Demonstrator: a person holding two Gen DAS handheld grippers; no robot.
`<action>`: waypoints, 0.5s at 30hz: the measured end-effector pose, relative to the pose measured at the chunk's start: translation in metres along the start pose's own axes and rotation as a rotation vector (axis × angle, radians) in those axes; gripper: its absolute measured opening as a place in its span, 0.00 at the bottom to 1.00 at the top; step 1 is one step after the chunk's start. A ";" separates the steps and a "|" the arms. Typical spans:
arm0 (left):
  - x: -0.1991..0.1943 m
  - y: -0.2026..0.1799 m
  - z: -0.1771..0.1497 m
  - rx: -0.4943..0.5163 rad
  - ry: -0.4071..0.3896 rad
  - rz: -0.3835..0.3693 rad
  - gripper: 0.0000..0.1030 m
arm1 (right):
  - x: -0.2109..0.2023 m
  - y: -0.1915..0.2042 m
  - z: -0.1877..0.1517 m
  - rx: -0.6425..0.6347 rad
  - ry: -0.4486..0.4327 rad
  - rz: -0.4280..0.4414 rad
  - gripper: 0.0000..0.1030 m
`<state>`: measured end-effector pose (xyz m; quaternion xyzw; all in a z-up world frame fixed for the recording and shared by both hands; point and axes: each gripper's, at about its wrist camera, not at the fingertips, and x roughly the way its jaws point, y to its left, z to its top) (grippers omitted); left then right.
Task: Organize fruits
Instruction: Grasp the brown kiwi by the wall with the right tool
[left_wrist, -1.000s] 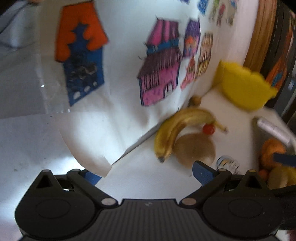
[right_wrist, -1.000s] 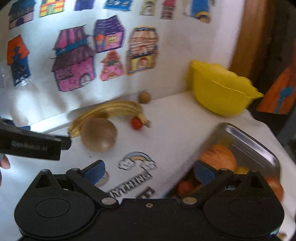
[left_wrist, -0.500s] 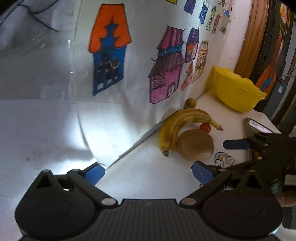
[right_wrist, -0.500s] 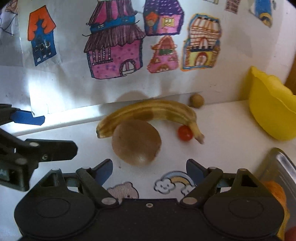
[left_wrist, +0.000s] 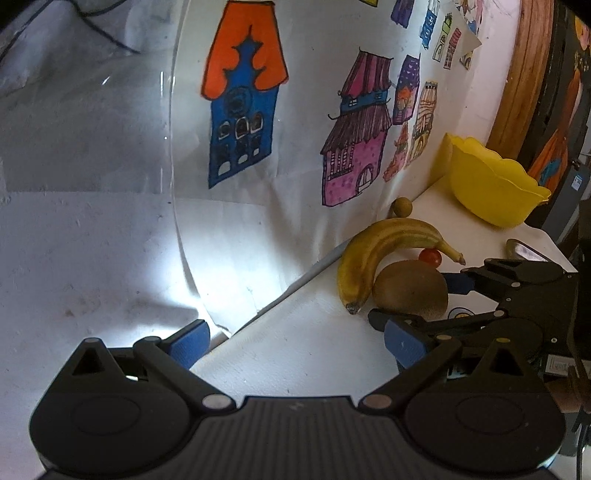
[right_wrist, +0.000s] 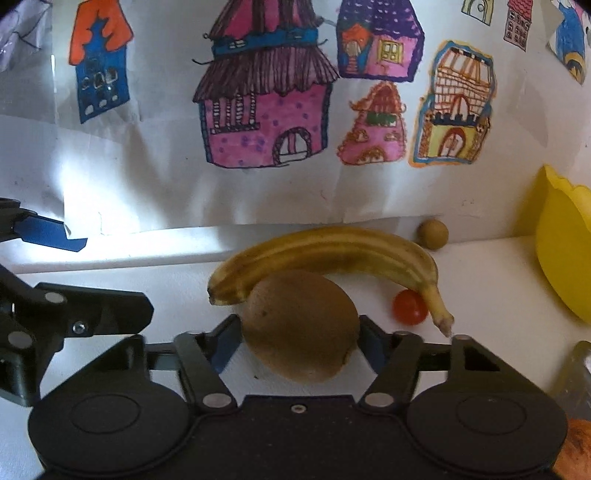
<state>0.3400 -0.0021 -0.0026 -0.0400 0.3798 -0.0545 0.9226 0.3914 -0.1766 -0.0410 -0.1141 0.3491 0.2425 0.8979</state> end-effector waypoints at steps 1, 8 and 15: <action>0.000 0.000 0.000 0.000 0.006 -0.004 0.98 | -0.001 -0.002 0.000 0.009 -0.005 0.001 0.63; 0.002 -0.012 -0.006 0.023 0.033 -0.051 0.93 | -0.019 -0.008 -0.015 0.037 0.000 -0.010 0.62; 0.011 -0.033 -0.003 0.071 0.028 -0.072 0.88 | -0.045 -0.013 -0.038 0.098 0.022 -0.046 0.62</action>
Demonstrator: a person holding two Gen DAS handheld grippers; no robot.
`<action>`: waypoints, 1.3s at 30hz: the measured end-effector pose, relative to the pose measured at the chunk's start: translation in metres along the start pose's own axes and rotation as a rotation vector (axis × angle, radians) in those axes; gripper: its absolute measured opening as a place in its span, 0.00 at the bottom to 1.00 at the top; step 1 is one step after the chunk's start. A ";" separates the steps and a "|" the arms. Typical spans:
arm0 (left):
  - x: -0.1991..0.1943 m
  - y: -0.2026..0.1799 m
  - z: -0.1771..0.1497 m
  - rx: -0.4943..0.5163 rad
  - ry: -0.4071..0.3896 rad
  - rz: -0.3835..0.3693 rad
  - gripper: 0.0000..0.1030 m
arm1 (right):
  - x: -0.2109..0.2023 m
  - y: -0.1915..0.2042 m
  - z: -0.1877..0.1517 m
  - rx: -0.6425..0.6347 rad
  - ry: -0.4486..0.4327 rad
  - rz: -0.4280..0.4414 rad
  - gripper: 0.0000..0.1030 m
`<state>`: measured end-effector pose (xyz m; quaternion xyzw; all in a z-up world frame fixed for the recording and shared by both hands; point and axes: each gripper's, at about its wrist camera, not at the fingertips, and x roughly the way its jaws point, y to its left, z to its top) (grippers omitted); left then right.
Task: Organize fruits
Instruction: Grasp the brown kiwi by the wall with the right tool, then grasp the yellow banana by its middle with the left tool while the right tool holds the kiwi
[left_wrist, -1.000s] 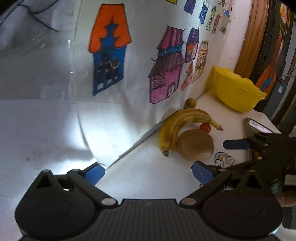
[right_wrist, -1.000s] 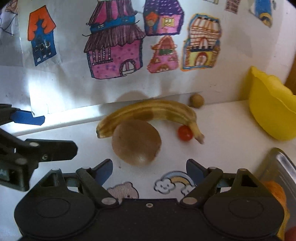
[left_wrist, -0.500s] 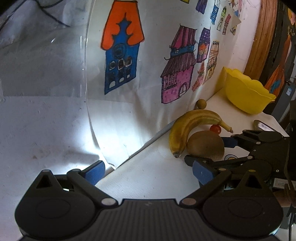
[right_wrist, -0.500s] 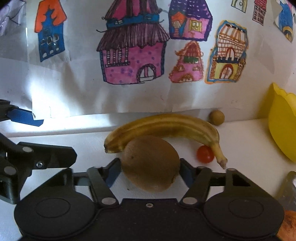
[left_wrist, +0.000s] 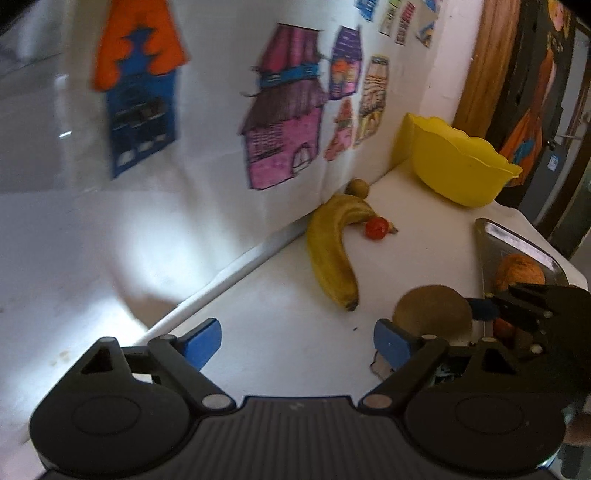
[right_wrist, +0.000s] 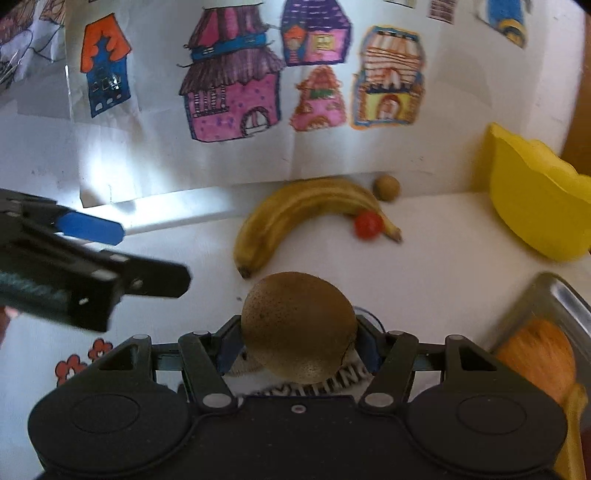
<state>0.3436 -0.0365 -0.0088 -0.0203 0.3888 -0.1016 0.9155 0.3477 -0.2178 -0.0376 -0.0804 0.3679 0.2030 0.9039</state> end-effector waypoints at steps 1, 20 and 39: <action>0.003 -0.005 0.002 0.007 0.001 0.000 0.87 | -0.002 -0.002 -0.002 0.007 0.001 -0.009 0.62; 0.070 -0.069 0.050 0.172 0.020 0.094 0.80 | -0.015 -0.020 -0.016 0.100 -0.038 -0.028 0.63; 0.082 -0.047 0.052 0.126 0.108 0.131 0.36 | -0.013 -0.013 -0.016 0.161 -0.047 -0.073 0.63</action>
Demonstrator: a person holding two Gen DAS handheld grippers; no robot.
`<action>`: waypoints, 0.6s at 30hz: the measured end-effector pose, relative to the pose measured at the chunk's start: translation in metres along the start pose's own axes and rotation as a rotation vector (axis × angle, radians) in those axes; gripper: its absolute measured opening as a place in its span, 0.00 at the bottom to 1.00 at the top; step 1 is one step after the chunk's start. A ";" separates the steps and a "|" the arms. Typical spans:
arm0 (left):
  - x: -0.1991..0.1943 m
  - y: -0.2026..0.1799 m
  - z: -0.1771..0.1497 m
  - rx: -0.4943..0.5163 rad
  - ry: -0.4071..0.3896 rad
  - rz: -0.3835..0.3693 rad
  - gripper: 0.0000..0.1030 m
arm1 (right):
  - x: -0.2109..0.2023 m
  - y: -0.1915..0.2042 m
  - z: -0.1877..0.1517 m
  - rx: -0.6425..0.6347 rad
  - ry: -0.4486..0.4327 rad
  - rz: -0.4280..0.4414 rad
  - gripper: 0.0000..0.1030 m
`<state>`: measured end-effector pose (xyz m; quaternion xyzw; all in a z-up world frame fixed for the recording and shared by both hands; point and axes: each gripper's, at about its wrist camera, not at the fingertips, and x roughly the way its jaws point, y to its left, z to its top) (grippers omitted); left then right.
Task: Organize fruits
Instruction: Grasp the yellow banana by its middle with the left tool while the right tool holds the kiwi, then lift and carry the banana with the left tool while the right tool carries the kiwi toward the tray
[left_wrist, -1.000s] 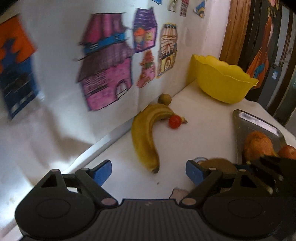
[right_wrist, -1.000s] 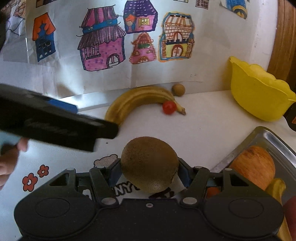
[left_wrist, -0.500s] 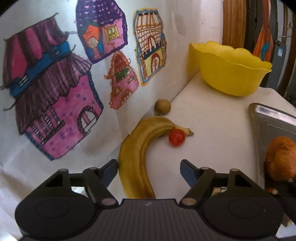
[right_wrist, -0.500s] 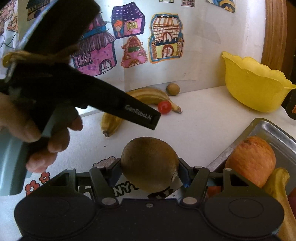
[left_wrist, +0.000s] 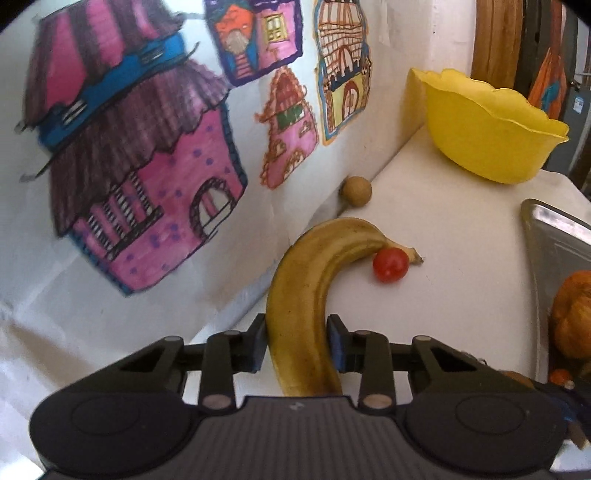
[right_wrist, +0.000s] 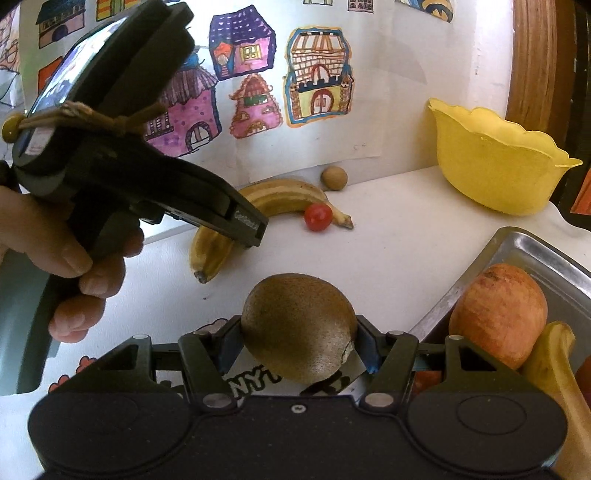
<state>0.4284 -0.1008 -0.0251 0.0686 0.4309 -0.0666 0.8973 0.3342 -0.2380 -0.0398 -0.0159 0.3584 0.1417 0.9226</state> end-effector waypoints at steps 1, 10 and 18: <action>-0.001 0.001 -0.001 -0.001 0.004 -0.011 0.36 | -0.001 0.001 -0.001 -0.002 -0.001 0.000 0.63; -0.030 0.027 -0.034 0.011 0.041 -0.107 0.35 | -0.016 0.024 -0.011 0.002 0.021 -0.019 0.63; -0.059 0.049 -0.065 0.077 0.078 -0.152 0.34 | -0.040 0.053 -0.029 0.080 0.040 -0.064 0.63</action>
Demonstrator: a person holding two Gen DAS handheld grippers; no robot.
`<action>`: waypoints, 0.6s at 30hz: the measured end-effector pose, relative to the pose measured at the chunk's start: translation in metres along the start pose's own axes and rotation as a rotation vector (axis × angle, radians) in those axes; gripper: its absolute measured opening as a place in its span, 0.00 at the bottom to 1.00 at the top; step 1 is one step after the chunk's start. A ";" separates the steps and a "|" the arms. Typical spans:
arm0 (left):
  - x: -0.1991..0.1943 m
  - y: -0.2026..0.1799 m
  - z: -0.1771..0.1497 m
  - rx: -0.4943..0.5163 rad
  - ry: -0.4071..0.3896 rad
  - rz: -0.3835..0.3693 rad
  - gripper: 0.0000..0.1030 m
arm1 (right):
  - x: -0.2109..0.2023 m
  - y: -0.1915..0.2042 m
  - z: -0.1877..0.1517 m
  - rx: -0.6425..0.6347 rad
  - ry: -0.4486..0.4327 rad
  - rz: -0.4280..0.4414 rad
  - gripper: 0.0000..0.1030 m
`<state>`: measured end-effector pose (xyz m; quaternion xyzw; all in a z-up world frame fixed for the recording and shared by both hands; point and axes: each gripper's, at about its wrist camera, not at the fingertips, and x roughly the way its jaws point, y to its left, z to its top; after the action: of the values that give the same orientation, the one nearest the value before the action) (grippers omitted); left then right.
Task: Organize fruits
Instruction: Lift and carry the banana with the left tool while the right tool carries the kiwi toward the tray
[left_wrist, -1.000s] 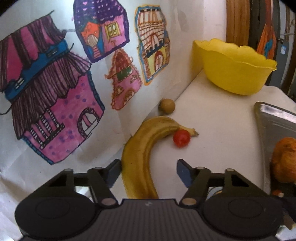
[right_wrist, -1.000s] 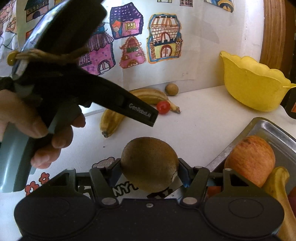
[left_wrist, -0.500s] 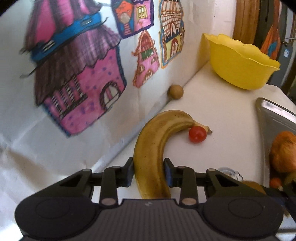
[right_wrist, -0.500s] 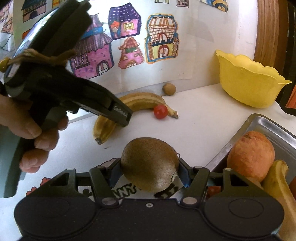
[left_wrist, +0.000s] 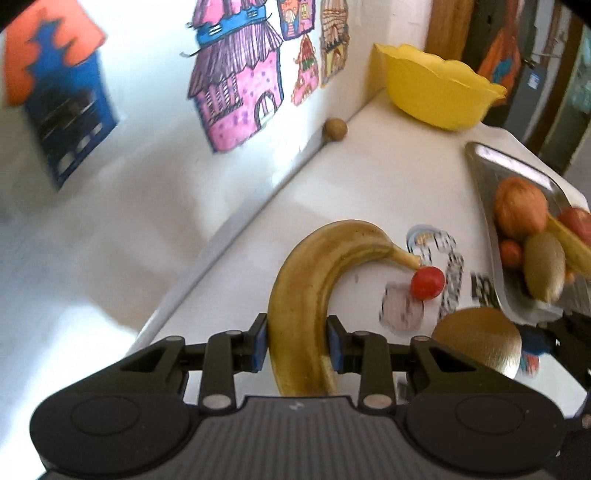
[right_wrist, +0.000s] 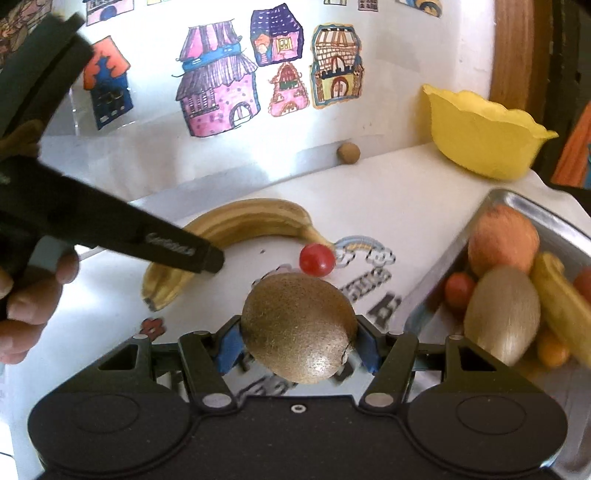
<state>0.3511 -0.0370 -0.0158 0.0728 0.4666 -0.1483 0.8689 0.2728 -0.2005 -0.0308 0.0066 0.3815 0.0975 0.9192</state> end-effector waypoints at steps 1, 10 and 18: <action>-0.005 0.001 -0.004 0.009 0.004 -0.009 0.34 | -0.004 0.003 -0.003 0.010 0.002 -0.008 0.63; -0.025 0.006 -0.028 0.090 0.027 -0.073 0.35 | -0.029 0.029 -0.026 0.124 0.010 -0.094 0.63; -0.017 -0.003 -0.023 0.184 -0.015 -0.103 0.52 | -0.038 0.037 -0.035 0.164 0.005 -0.164 0.63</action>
<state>0.3235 -0.0310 -0.0146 0.1273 0.4475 -0.2356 0.8533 0.2159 -0.1730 -0.0260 0.0501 0.3898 -0.0097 0.9195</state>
